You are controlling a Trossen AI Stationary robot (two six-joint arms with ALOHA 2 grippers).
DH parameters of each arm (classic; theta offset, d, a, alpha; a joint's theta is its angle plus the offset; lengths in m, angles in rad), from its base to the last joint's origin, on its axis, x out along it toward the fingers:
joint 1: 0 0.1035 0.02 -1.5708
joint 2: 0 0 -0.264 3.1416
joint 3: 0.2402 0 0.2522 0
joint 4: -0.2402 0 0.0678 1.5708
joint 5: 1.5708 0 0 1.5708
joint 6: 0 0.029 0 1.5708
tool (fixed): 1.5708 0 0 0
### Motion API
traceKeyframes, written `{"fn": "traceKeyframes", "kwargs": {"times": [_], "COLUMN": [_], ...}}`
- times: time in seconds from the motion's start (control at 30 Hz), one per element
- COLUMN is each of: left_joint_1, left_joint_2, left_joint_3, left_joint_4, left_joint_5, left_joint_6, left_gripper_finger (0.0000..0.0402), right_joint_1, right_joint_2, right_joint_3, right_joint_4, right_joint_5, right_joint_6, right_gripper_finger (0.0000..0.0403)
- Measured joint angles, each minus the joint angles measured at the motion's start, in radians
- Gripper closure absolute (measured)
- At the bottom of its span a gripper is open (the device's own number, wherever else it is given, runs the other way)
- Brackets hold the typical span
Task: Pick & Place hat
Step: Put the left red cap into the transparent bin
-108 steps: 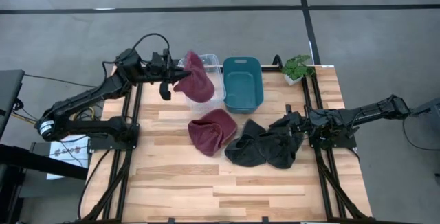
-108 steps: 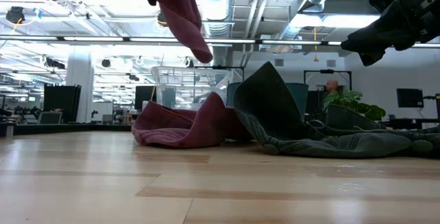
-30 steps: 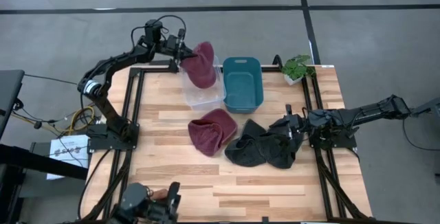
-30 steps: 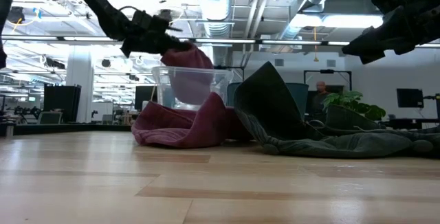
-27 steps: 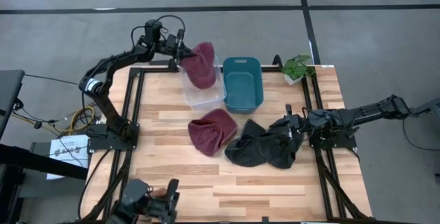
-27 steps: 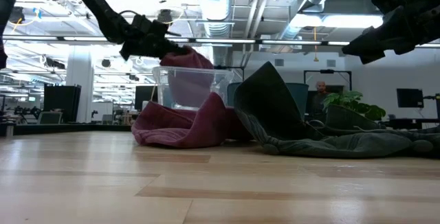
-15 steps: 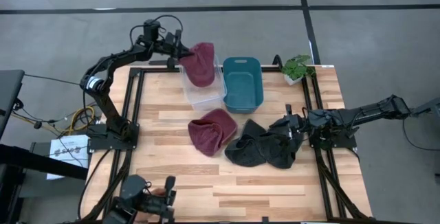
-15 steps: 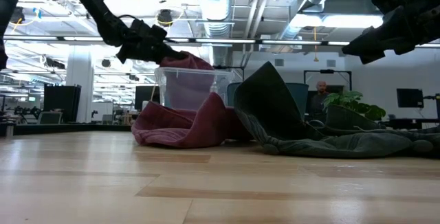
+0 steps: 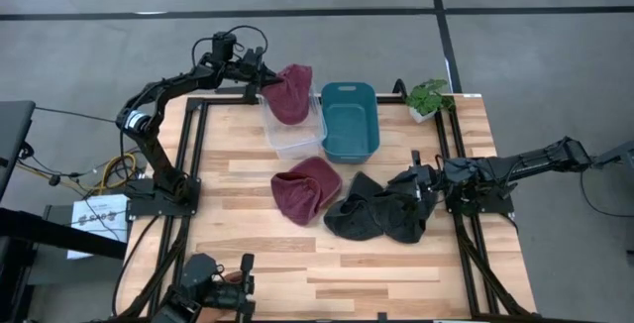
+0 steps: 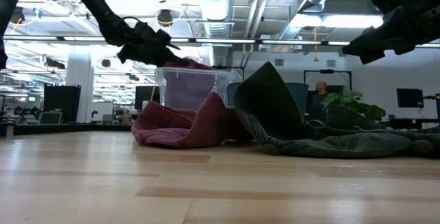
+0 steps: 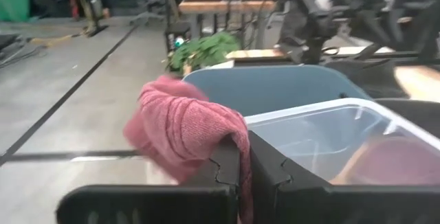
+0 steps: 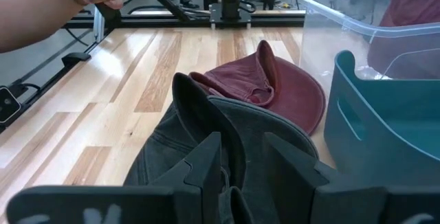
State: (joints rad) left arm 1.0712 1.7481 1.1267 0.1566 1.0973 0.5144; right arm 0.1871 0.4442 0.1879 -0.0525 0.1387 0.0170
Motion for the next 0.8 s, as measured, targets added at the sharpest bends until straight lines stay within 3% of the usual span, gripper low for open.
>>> {"fn": "traceKeyframes", "kwargs": {"times": [0.2, 0.53, 0.8], "left_joint_1": [0.000, 0.000, 0.000], "left_joint_2": [0.000, 0.000, 0.000], "left_joint_3": [0.000, 0.000, 0.000], "left_joint_4": [-0.010, -0.010, -0.010], "left_joint_5": [-0.073, -0.090, -0.166], "left_joint_6": [-0.005, -0.080, -0.105], "left_gripper_finger": [0.0390, 0.0375, 0.0355], "right_joint_1": [0.000, 0.000, 0.000], "right_joint_2": [0.000, 0.000, 0.000], "right_joint_3": [0.000, 0.000, 0.000], "right_joint_4": [0.000, 0.000, 0.000], "right_joint_5": [0.000, 0.000, 0.000], "right_joint_6": [0.000, 0.000, 0.000], "right_gripper_finger": [0.0304, 0.0304, 0.0304]}}
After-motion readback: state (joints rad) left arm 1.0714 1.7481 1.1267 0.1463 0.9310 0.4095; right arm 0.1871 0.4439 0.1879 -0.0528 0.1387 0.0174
